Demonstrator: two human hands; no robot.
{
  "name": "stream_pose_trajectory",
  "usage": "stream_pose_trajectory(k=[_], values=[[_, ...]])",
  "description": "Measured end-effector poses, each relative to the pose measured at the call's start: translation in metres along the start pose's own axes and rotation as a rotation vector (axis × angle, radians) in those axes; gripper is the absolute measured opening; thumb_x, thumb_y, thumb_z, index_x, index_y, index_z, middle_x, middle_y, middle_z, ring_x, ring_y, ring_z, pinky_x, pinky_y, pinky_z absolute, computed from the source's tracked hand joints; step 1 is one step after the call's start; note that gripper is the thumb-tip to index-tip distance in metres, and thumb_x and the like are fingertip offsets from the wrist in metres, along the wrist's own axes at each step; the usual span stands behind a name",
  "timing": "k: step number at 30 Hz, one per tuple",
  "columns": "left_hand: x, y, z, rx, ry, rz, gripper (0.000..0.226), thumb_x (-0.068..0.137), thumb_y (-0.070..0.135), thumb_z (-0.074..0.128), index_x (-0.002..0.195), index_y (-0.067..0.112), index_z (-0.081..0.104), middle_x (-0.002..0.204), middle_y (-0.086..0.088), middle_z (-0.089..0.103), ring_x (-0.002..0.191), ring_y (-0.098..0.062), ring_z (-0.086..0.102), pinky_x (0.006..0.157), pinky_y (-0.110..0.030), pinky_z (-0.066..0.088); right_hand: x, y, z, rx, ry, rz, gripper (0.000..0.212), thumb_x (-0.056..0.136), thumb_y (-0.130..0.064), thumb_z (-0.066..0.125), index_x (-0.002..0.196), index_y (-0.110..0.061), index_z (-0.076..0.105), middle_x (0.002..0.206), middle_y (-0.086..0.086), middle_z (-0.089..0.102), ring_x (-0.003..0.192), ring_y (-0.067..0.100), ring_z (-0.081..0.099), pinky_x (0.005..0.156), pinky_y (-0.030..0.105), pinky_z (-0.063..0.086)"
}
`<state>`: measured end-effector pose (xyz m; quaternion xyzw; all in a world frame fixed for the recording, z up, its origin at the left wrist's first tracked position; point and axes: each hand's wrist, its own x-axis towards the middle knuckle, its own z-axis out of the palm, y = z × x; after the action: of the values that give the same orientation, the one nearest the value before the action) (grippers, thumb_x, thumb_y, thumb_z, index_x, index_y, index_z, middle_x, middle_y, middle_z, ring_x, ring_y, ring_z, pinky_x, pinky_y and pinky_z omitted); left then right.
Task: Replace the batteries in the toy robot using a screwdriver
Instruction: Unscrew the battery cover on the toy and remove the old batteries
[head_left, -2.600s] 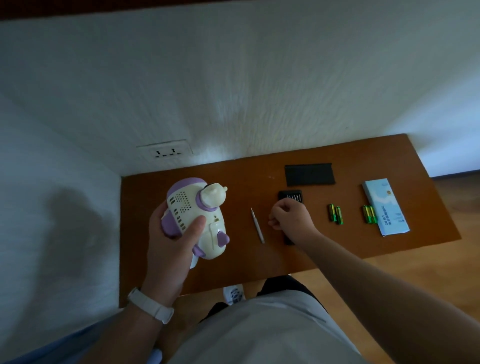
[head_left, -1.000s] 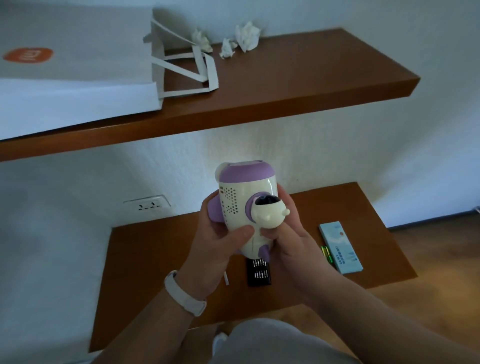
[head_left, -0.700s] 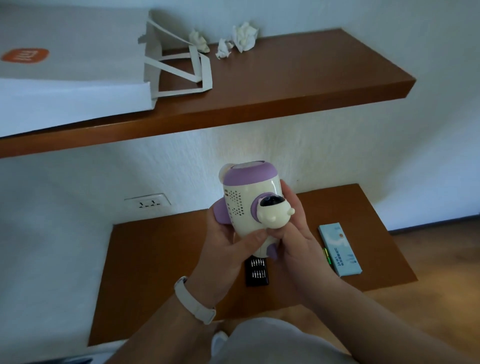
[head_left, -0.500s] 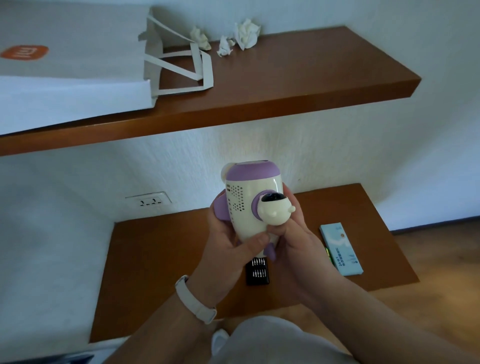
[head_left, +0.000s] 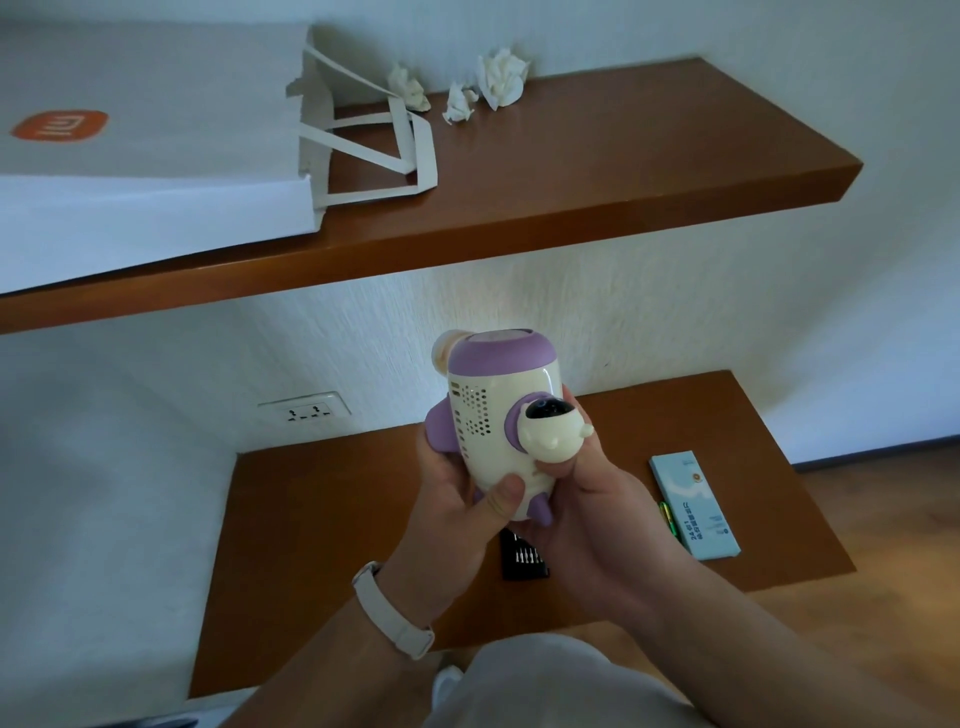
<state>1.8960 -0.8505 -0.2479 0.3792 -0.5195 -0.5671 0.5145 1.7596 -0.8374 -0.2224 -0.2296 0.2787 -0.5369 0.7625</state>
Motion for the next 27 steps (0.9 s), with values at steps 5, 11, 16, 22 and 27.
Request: stream_pose_trajectory(k=[5, 11, 16, 22, 27], values=[[-0.001, -0.004, 0.001, -0.035, 0.006, 0.017, 0.072, 0.086, 0.038, 0.076, 0.142, 0.028, 0.031, 0.129, 0.006, 0.062, 0.112, -0.022, 0.066, 0.084, -0.031, 0.058, 0.002, 0.003, -0.001, 0.092, -0.009, 0.060, 0.077, 0.070, -0.032, 0.074, 0.142, -0.031, 0.047, 0.138, 0.011, 0.059, 0.126, 0.034, 0.057, 0.102, 0.054, 0.047], [-0.003, -0.008, -0.002, -0.063, -0.063, 0.057, 0.050, 0.095, 0.032, 0.065, 0.135, 0.050, 0.043, 0.122, 0.013, 0.067, 0.093, -0.010, 0.072, 0.074, -0.028, 0.061, 0.005, 0.006, 0.003, 0.086, -0.002, 0.068, 0.058, 0.083, -0.020, 0.057, 0.140, -0.033, 0.051, 0.135, 0.011, 0.061, 0.121, 0.035, 0.060, 0.091, 0.050, 0.053], [-0.003, -0.010, -0.004, -0.054, -0.057, 0.030, 0.054, 0.095, 0.033, 0.068, 0.139, 0.043, 0.039, 0.123, 0.007, 0.066, 0.088, -0.017, 0.073, 0.071, -0.032, 0.061, 0.007, 0.005, 0.002, 0.110, 0.019, 0.079, 0.066, 0.075, -0.021, 0.062, 0.140, -0.030, 0.052, 0.134, 0.012, 0.062, 0.120, 0.035, 0.061, 0.096, 0.054, 0.051], [-0.003, -0.013, -0.001, -0.184, 0.166, -0.071, 0.083, 0.078, 0.042, 0.083, 0.144, 0.020, 0.039, 0.136, -0.008, 0.059, 0.122, -0.031, 0.060, 0.087, -0.035, 0.057, 0.006, 0.007, 0.000, -0.216, 0.069, 0.039, 0.058, 0.078, -0.031, 0.064, 0.133, -0.045, 0.053, 0.132, 0.000, 0.062, 0.118, 0.022, 0.063, 0.093, 0.047, 0.055], [0.004, -0.010, -0.004, -0.275, 0.225, -0.133, 0.088, 0.072, 0.029, 0.080, 0.146, 0.009, 0.037, 0.136, -0.021, 0.057, 0.121, -0.040, 0.061, 0.087, -0.051, 0.057, -0.004, 0.011, -0.001, -0.964, 0.116, -0.202, 0.069, 0.076, -0.061, 0.062, 0.136, -0.048, 0.032, 0.134, -0.024, 0.040, 0.119, 0.000, 0.051, 0.088, 0.017, 0.053]])
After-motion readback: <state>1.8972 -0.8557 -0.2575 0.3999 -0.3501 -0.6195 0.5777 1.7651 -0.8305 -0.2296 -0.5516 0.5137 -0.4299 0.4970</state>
